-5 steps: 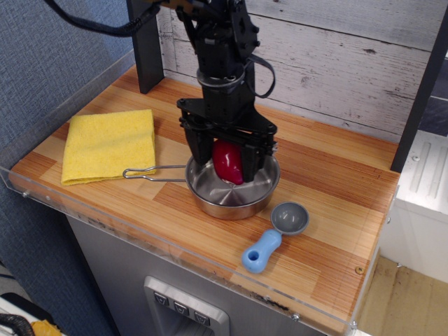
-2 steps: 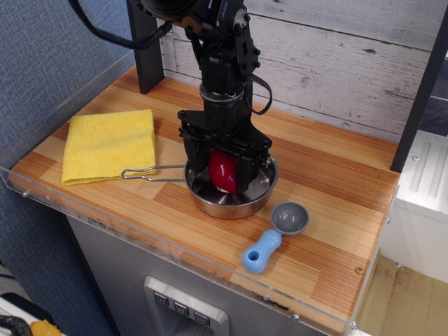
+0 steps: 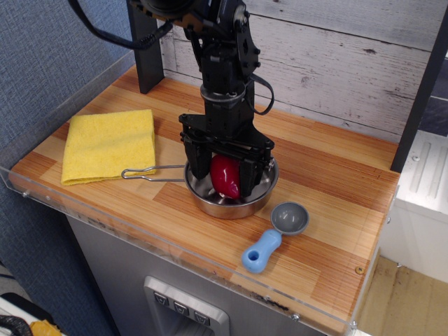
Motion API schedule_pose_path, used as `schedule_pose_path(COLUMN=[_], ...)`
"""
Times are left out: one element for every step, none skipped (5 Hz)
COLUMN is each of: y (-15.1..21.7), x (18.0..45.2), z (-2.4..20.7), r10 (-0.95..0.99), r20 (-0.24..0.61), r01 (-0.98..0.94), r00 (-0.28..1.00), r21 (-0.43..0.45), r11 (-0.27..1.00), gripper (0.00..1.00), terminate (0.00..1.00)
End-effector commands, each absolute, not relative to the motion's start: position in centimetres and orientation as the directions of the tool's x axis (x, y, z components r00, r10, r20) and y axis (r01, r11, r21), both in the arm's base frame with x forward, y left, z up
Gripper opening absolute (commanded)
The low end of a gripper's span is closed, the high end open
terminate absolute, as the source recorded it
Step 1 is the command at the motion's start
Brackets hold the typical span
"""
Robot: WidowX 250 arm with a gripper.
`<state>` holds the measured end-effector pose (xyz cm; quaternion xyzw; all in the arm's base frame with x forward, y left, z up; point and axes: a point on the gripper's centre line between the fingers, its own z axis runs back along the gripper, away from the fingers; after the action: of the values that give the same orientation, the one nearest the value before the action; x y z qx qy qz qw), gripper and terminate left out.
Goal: Put red ball on the vessel
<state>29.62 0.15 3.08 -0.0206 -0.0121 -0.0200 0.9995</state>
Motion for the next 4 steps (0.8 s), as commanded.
schedule_pose_path(y=[-0.5,-0.8,-0.9,-0.2], x=[30.1,30.3,30.2,30.6], z=[8.9,10.5,9.2,6.2], r10=[-0.079,-0.083,-0.091,-0.087], r20=[0.148,0.178,0.153,0.101], r01=[0.093,0.104,0.107,0.095], r00=[0.986,0.981,0.984,0.991], r21=[-0.090,-0.112,-0.102,-0.072], r11=[0.992,0.988,0.989,0.993], gripper=[1.00,1.00,1.00,1.00], terminate=[0.00,0.00,0.00,0.00])
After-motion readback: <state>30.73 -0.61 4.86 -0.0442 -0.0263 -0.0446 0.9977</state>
